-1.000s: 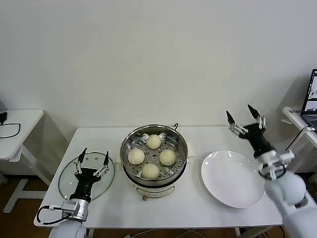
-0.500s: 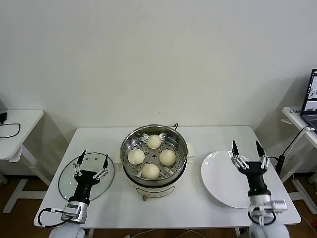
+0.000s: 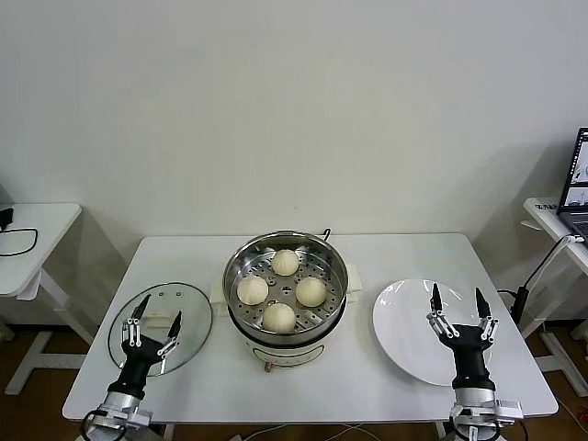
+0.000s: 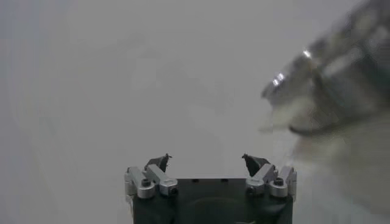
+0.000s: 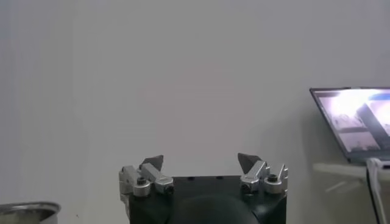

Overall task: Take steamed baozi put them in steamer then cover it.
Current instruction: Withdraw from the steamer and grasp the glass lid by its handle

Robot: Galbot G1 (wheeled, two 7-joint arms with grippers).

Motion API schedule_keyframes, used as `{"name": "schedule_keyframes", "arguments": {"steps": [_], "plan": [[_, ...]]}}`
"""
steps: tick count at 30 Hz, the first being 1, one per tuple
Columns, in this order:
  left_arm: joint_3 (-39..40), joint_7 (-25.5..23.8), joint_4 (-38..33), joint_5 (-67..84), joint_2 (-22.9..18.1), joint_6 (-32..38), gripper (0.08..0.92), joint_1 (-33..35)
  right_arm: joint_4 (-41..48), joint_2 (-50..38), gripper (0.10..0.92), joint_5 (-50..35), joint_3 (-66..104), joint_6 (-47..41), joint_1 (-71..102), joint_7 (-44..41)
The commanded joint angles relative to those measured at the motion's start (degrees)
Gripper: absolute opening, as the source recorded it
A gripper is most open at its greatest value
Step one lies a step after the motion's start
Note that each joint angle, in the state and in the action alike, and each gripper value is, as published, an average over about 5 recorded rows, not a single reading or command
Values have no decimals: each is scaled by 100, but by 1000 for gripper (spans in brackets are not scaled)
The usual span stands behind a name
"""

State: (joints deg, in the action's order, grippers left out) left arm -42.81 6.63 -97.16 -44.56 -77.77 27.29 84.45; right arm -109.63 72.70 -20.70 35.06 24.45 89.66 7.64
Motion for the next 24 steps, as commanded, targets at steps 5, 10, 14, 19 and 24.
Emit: {"name": "schedule_keyframes", "arguments": {"steps": [5, 10, 14, 19, 24], "plan": [[-587, 1245, 1369, -3669, 326, 895, 823, -251, 302, 212, 823, 131, -20, 183, 30, 21], [-602, 1309, 1597, -4031, 428, 816, 823, -425, 482, 202, 823, 150, -50, 234, -49, 9], [-598, 1308, 1666, -4051, 508, 704, 823, -530, 563, 199, 823, 145, -76, 250, -102, 3], [-623, 1311, 1741, -4031, 565, 591, 823, -731, 577, 215, 823, 148, -118, 262, -128, -15], [-589, 1285, 1747, -3997, 563, 401, 823, -942, 606, 216, 823, 166, -124, 292, -129, -33]]}}
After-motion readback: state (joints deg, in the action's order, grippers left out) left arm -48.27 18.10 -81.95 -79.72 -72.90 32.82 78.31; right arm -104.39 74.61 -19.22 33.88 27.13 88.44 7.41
